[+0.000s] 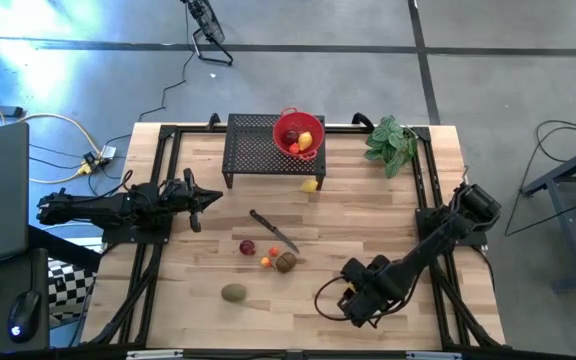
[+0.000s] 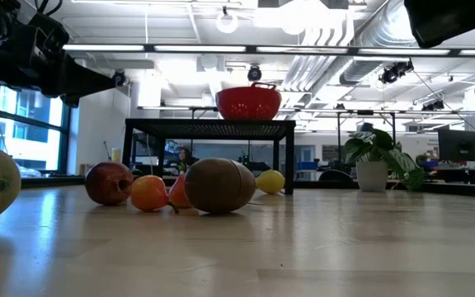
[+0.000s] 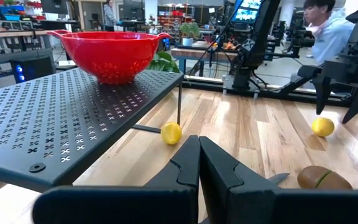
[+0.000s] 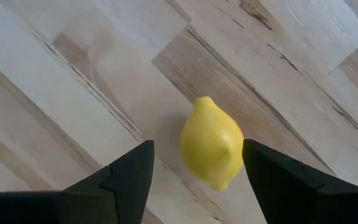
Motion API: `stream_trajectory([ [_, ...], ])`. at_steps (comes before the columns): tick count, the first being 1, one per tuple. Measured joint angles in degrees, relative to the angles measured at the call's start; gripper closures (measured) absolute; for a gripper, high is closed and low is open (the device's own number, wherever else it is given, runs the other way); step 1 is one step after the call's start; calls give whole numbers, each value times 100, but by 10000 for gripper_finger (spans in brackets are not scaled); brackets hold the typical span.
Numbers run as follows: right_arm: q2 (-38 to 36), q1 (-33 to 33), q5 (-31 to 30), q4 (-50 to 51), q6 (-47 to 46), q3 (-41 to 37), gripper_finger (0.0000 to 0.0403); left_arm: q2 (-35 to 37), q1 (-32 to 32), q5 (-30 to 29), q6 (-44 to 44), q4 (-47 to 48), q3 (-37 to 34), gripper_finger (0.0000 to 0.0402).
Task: Pick & Place Fruit
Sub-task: Put the bottom lemon into the colander on the shelf
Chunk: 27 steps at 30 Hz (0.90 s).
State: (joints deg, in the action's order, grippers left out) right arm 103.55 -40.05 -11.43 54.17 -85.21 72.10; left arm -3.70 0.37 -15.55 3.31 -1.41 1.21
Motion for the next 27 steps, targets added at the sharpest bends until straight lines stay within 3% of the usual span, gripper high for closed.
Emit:
stream_trajectory([
  [11, 0, 7, 400, -585, -22, -420, 164, 1, 1, 0, 0, 0, 0, 402],
  [27, 0, 9, 80, -1287, -43, -935, 164, 1, -1, -1, -1, 0, 0, 402],
])
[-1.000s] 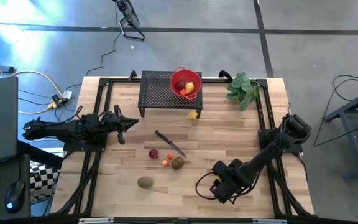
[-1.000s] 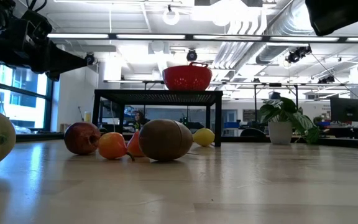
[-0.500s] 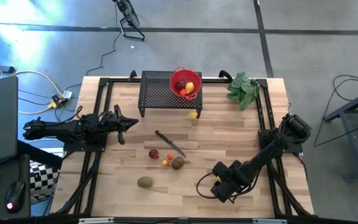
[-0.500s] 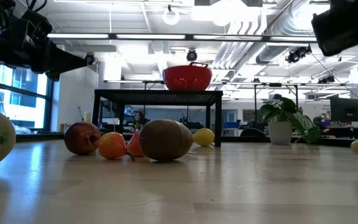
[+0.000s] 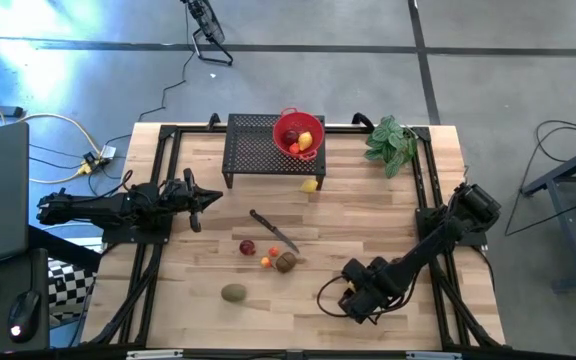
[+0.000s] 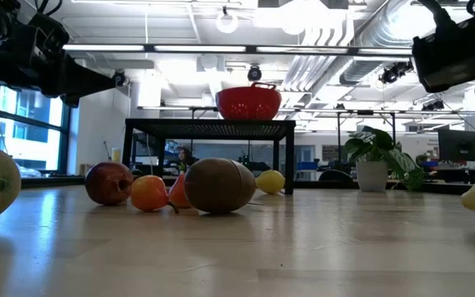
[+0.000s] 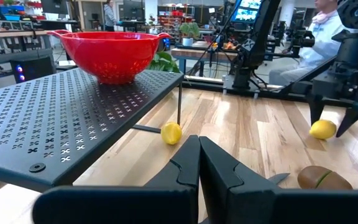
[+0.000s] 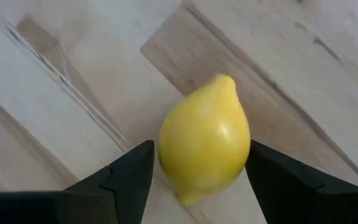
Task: Pick & Place Fruit
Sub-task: Put the bottom lemon into the colander on the shelf
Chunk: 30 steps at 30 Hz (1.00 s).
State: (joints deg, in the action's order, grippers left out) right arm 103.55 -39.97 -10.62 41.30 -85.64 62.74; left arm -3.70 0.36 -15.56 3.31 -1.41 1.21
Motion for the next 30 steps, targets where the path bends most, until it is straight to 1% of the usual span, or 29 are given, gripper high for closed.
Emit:
stream_trajectory([
  [2, 0, 0, -107, 0, 2, 0, 164, -1, 0, 1, -2, 0, 0, 402],
  [7, 0, 0, -144, 15, 0, 0, 164, -1, 1, 1, -2, 0, 0, 402],
  [18, 0, 0, 48, 0, -32, 0, 164, 1, 2, 1, -2, 0, 0, 402],
  [30, 0, 0, 10, 2, -173, 0, 164, 1, 1, 1, -2, 0, 0, 402],
])
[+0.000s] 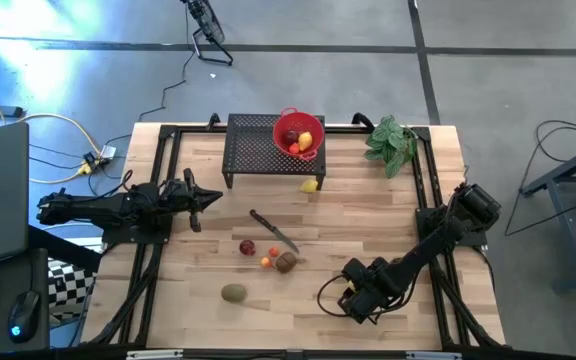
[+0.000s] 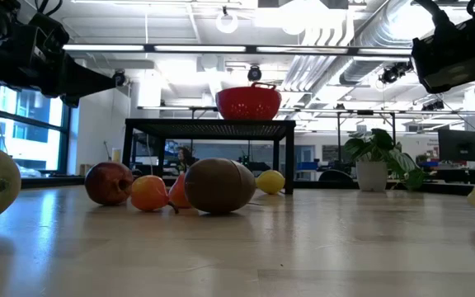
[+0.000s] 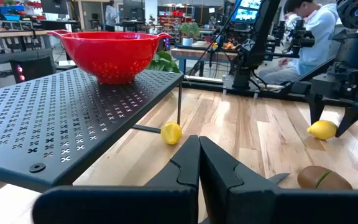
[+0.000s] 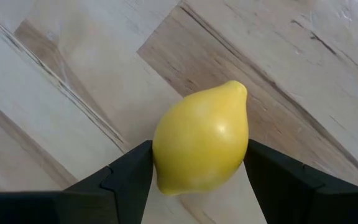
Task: Pick & Place Fruit
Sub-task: Put the bottom lemon into the colander on the shelf
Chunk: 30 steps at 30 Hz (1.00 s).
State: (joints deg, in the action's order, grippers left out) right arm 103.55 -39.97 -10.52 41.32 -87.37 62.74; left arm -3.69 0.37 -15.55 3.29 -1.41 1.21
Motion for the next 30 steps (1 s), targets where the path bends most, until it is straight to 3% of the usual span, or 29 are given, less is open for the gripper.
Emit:
stream_trajectory([
  [8, 0, 2, -133, -50, -33, 0, 164, -1, 0, 0, 0, 0, 0, 402],
  [20, 0, 7, 1, -47, -1464, 0, 164, 1, 1, 0, 0, 0, 0, 402],
  [30, 0, 192, -96, -46, -1155, 0, 164, 0, 1, -1, -7, 0, 0, 402],
])
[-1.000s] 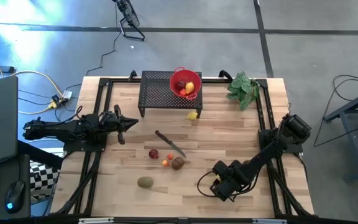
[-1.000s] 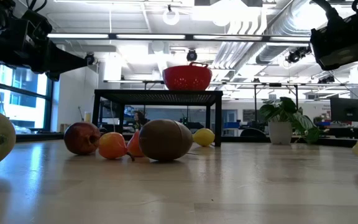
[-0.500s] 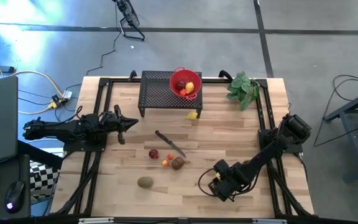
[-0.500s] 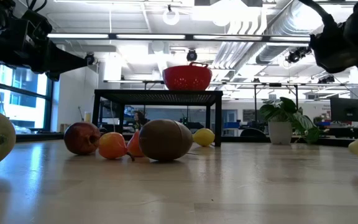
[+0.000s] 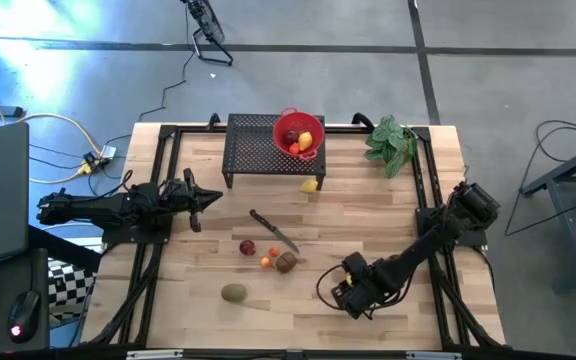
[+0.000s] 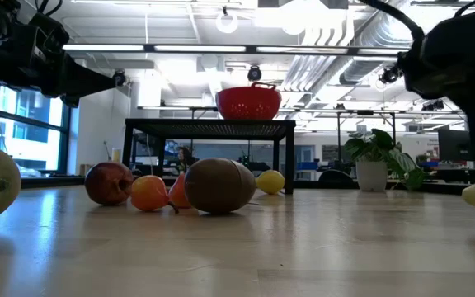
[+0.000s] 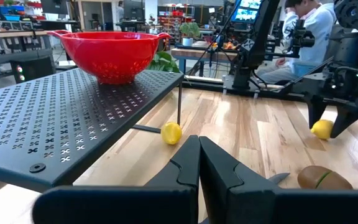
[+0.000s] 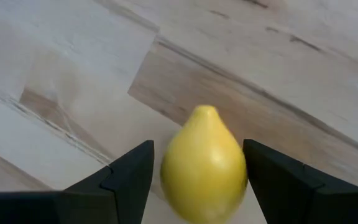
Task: Pick & Place Fruit
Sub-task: Put the bottom lemon into the colander on the shelf
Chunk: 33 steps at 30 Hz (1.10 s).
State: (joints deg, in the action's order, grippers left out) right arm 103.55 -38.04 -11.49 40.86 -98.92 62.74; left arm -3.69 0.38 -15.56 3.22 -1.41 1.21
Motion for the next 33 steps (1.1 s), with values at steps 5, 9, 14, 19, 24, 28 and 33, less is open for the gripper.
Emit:
stream_trajectory([
  [5, 0, 37, 266, 4, 16, 0, 164, -1, -2, 1, -7, 0, 0, 402],
  [9, 0, 30, 407, 19, 16, 0, 164, 0, -1, -1, -15, 0, 0, 401],
  [14, 0, 31, 365, 37, 18, 0, 164, 1, -2, 0, -15, 0, 0, 402],
  [19, 0, 31, 298, 38, 40, 0, 164, 0, -1, 0, -15, 0, 0, 402],
  [24, 0, 31, 434, 48, 42, 0, 164, -2, -2, 1, -15, 2, 0, 402],
  [28, 0, 31, 436, 52, 99, 0, 164, -1, -2, 0, -15, 0, 0, 402],
  [33, 0, 33, 404, 52, 169, 0, 183, -1, 0, 0, -15, 0, 0, 402],
])
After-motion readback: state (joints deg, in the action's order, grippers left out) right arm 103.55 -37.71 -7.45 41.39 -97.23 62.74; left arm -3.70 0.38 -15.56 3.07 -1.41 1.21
